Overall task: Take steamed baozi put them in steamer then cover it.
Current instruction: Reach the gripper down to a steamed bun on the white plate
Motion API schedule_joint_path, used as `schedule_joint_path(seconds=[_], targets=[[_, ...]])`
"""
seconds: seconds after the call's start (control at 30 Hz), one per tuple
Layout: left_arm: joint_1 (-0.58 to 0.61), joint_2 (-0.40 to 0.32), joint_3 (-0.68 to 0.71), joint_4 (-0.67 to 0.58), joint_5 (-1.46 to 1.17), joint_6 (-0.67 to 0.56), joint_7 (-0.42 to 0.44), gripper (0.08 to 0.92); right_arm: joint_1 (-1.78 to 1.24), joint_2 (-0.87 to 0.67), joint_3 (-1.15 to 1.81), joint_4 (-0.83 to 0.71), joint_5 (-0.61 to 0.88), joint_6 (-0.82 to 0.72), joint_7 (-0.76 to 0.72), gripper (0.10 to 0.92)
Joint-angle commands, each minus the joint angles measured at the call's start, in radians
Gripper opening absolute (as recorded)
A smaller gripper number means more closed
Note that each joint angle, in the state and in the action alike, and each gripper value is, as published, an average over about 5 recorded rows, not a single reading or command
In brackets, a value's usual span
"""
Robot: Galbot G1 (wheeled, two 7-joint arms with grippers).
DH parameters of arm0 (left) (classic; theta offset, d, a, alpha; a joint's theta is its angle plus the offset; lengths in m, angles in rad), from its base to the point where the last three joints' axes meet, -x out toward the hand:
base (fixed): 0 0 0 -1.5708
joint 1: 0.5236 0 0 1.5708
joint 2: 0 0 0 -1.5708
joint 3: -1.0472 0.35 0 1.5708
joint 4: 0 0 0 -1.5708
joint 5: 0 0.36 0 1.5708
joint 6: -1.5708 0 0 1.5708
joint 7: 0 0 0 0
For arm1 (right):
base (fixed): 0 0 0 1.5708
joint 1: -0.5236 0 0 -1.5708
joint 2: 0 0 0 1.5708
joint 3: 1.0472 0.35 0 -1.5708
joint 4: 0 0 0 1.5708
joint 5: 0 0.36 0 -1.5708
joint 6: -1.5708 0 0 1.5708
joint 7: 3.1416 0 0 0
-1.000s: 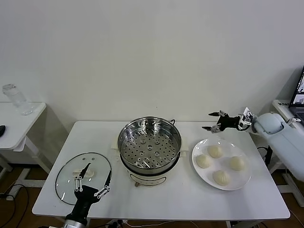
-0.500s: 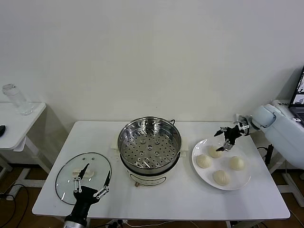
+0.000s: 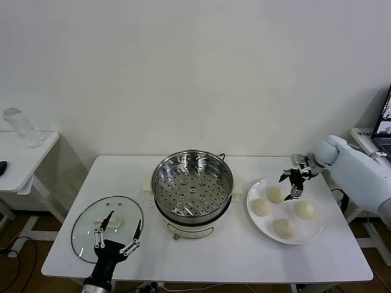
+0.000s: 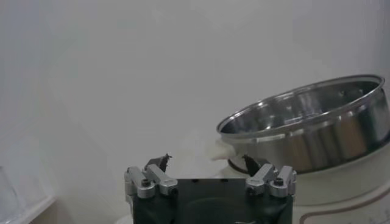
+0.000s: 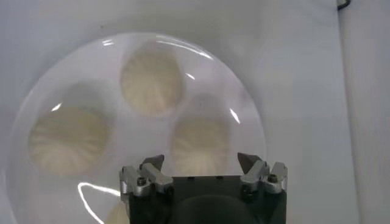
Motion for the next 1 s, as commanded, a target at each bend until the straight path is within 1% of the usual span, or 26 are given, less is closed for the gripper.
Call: schedule_joint_path(seconds=[0.03, 0.33, 0.73, 0.9, 1.0], targets=[[0.0, 0.0, -0.001, 0.002, -0.001, -0.001, -0.001, 0.823, 0.007, 0.047, -0.015, -0.042, -0.041, 0.004, 0.004, 0.823], [0.001, 0.0, -0.002, 0.006, -0.001, -0.006, 0.0, 0.823, 0.002, 0.096, -0.007, -0.088, -0.08, 0.016, 0.005, 0.82], [0.001, -0.001, -0.006, 0.003, -0.001, -0.007, -0.003, 0.823, -0.012, 0.09, -0.007, -0.087, -0.093, 0.018, 0.006, 0.741], [0.003, 0.0, -0.011, -0.002, -0.002, -0.006, -0.005, 0.823, 0.004, 0.062, -0.018, -0.034, -0.075, 0.021, 0.01, 0.732], [0.002, 0.002, -0.012, -0.005, -0.003, -0.005, -0.006, 0.823, 0.049, 0.021, -0.055, 0.05, -0.043, 0.024, 0.008, 0.717]])
